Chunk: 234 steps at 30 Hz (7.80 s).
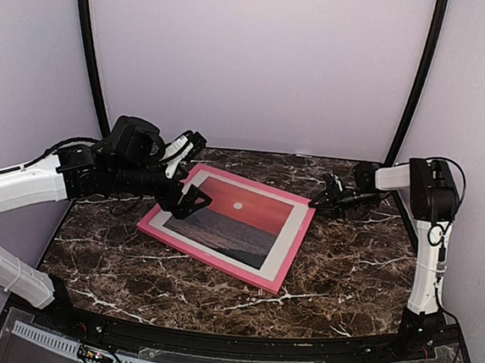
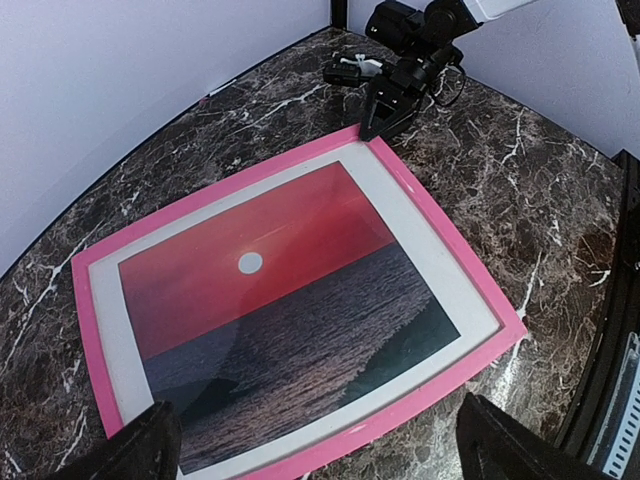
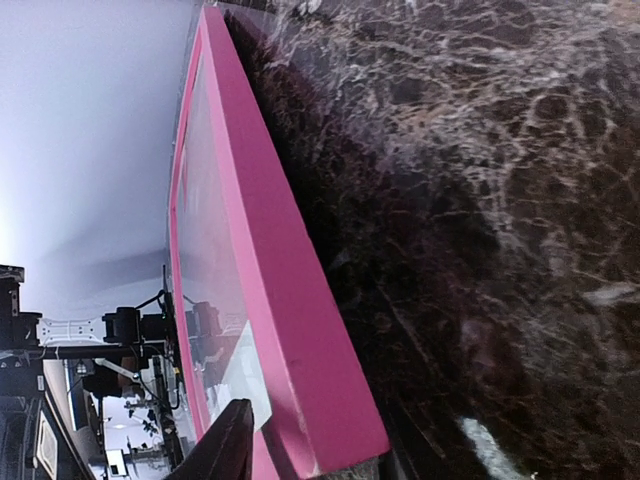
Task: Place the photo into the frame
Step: Place the photo frame at the center of the board, then adjust the photo frame at the center of the board, then reset both arms
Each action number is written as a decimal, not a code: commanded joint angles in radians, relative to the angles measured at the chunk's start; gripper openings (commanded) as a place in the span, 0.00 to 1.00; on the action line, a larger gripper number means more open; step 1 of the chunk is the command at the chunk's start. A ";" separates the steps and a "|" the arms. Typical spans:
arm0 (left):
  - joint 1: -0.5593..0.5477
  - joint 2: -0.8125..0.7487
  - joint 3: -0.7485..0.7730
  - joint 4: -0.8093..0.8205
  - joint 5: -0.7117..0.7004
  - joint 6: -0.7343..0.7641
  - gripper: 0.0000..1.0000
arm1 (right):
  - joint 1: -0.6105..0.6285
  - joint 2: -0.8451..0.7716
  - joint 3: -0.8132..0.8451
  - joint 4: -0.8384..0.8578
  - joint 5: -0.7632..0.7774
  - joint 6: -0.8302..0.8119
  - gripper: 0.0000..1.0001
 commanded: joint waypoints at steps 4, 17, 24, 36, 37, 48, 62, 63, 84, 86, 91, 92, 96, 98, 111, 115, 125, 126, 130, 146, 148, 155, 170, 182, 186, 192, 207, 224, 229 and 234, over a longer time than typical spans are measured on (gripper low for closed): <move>0.007 0.040 -0.037 0.049 -0.099 -0.084 0.99 | -0.035 -0.042 -0.026 0.085 0.091 0.056 0.48; 0.138 0.135 -0.054 0.102 -0.111 -0.192 0.99 | -0.040 -0.219 -0.119 0.033 0.461 0.069 0.59; 0.382 0.199 -0.102 0.157 0.084 -0.291 0.99 | 0.032 -0.359 -0.274 0.109 0.542 0.114 0.63; 0.628 0.360 -0.212 0.322 0.242 -0.401 0.99 | 0.204 -0.509 -0.531 0.351 0.607 0.305 0.66; 0.632 0.367 -0.226 0.330 0.243 -0.400 0.99 | 0.213 -0.517 -0.545 0.359 0.611 0.313 0.66; 0.637 0.433 -0.287 0.422 0.347 -0.398 0.98 | 0.248 -0.510 -0.591 0.450 0.626 0.390 0.66; 0.637 0.470 -0.365 0.488 0.449 -0.418 0.94 | 0.248 -0.439 -0.562 0.508 0.624 0.436 0.66; 0.636 0.470 -0.376 0.499 0.456 -0.421 0.93 | 0.248 -0.432 -0.556 0.506 0.620 0.434 0.66; 0.375 0.177 -0.614 0.516 0.353 -0.623 0.85 | 0.221 -0.232 -0.253 0.304 0.646 0.310 0.66; 0.362 0.146 -0.626 0.510 0.345 -0.636 0.86 | 0.216 -0.226 -0.230 0.278 0.669 0.290 0.67; 0.355 0.075 -0.623 0.458 0.290 -0.623 0.88 | 0.207 -0.275 -0.206 0.208 0.818 0.219 0.70; 0.355 0.069 -0.608 0.435 0.277 -0.615 0.89 | 0.207 -0.295 -0.210 0.197 0.856 0.205 0.71; 0.355 0.049 -0.542 0.364 0.190 -0.554 0.93 | 0.207 -0.386 -0.238 0.155 0.992 0.154 0.73; 0.355 0.042 -0.506 0.323 0.143 -0.526 0.95 | 0.207 -0.446 -0.257 0.134 1.059 0.135 0.77; 0.361 -0.074 -0.316 0.107 -0.121 -0.456 0.99 | 0.209 -0.699 -0.361 0.110 1.204 0.103 0.99; 0.363 -0.076 -0.268 0.051 -0.196 -0.441 0.99 | 0.208 -0.728 -0.364 0.128 1.228 0.103 0.99; 0.384 -0.104 -0.186 0.010 -0.330 -0.402 0.99 | 0.208 -0.775 -0.403 0.158 1.375 0.154 0.99; 0.387 -0.105 -0.185 0.013 -0.332 -0.392 0.99 | 0.209 -0.779 -0.416 0.163 1.386 0.162 0.99; 0.408 -0.122 -0.180 0.016 -0.332 -0.378 0.99 | 0.209 -0.793 -0.452 0.170 1.422 0.178 0.99; 0.504 -0.252 -0.265 0.064 -0.285 -0.395 0.99 | 0.201 -0.974 -0.499 0.173 1.453 0.174 0.99; 0.524 -0.235 -0.275 0.057 -0.260 -0.399 0.99 | 0.195 -1.013 -0.519 0.188 1.440 0.169 0.99; 0.547 -0.176 -0.290 0.081 -0.177 -0.375 0.99 | 0.151 -1.110 -0.599 0.256 1.412 0.206 0.99; 0.548 -0.251 -0.397 0.177 -0.323 -0.324 0.99 | 0.140 -1.142 -0.771 0.428 1.322 0.203 0.99; 0.548 -0.302 -0.442 0.237 -0.252 -0.324 0.99 | 0.138 -1.255 -0.894 0.546 1.422 0.197 0.99; 0.549 -0.323 -0.451 0.245 -0.244 -0.343 0.99 | 0.138 -1.261 -0.904 0.554 1.390 0.210 0.99; 0.576 -0.362 -0.475 0.269 -0.186 -0.396 0.99 | 0.138 -1.251 -0.850 0.439 1.409 0.233 0.99; 0.578 -0.624 -0.501 0.264 -0.264 -0.282 0.99 | 0.142 -1.518 -0.887 0.326 1.387 0.215 0.99; 0.578 -0.652 -0.505 0.195 -0.234 -0.224 0.99 | 0.144 -1.560 -0.912 0.354 1.423 0.226 0.99; 0.578 -0.650 -0.504 0.199 -0.232 -0.215 0.99 | 0.145 -1.560 -0.911 0.357 1.424 0.226 0.99; 0.578 -0.648 -0.504 0.199 -0.228 -0.214 0.99 | 0.145 -1.569 -0.908 0.355 1.431 0.224 0.99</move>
